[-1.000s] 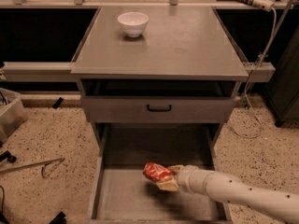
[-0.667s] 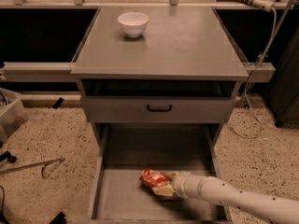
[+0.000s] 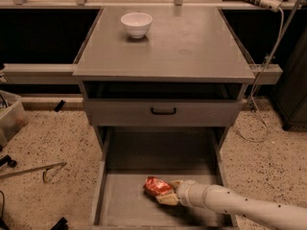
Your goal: Place coke can into middle drawer
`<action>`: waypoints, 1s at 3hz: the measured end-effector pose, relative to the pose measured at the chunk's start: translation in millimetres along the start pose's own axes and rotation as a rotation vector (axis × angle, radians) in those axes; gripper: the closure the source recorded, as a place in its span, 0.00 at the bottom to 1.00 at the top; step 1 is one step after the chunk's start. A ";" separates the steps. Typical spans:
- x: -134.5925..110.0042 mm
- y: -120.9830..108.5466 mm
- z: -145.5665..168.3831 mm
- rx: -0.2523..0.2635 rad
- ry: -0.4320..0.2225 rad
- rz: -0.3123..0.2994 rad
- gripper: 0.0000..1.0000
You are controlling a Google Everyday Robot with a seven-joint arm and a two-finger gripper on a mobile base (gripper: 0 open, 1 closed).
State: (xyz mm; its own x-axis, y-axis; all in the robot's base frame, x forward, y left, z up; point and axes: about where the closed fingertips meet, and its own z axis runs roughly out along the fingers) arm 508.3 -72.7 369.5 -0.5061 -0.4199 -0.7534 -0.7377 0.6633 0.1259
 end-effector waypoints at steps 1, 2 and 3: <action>0.0 0.0 0.0 0.000 0.000 0.000 0.81; 0.0 0.0 0.0 0.000 0.000 0.000 0.58; 0.0 0.0 0.0 0.000 0.000 0.000 0.35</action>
Offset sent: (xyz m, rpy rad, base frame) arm 0.0000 0.0000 0.0000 0.0000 0.0000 0.0000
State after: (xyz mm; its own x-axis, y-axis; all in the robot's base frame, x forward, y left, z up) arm 508.3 -72.6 369.4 -0.5061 -0.4199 -0.7534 -0.7377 0.6633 0.1259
